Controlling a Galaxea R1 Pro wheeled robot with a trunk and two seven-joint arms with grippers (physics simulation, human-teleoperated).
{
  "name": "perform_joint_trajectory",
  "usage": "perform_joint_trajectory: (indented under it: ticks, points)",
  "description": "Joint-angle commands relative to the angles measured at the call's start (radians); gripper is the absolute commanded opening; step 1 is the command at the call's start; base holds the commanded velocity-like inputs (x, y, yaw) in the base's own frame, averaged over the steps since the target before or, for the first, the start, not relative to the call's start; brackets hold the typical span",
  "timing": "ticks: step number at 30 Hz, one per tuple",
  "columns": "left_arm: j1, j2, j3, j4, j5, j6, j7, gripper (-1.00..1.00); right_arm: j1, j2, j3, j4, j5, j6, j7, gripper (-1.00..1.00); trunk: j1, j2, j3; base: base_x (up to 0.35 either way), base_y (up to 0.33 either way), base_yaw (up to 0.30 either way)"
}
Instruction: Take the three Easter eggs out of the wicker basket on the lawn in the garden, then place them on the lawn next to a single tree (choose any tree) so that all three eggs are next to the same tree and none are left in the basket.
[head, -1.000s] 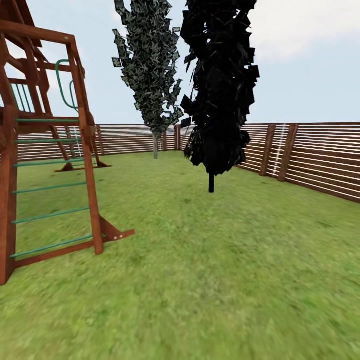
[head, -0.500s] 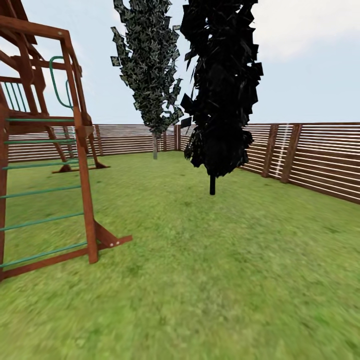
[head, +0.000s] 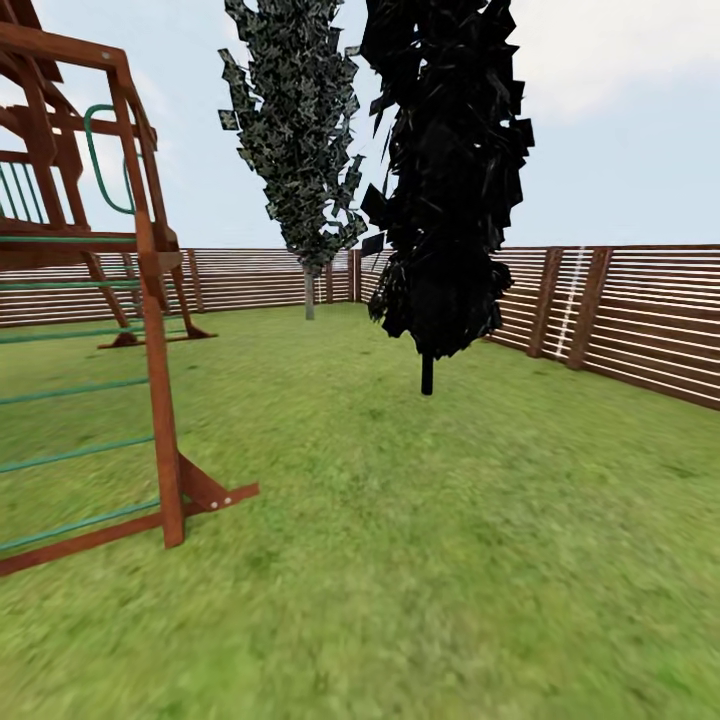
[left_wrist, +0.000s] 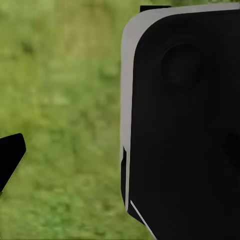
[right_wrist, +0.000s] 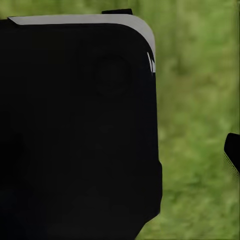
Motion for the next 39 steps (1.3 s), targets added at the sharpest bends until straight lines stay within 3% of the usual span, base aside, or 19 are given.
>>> perform_joint_trajectory:
  ticks: [1,39]
  points:
    - [0.001,0.000,0.001,-0.002,0.000,0.000,0.001,1.00,-0.002,0.000,0.002,0.003,-0.010,-0.003,0.000,1.00,0.001,0.000,-0.001,0.328,0.000,0.000]
    - [0.001,0.000,0.001,-0.002,0.000,0.000,0.001,1.00,-0.002,0.000,0.002,0.003,-0.010,-0.003,-0.001,1.00,0.001,0.000,-0.001,0.328,0.000,0.000]
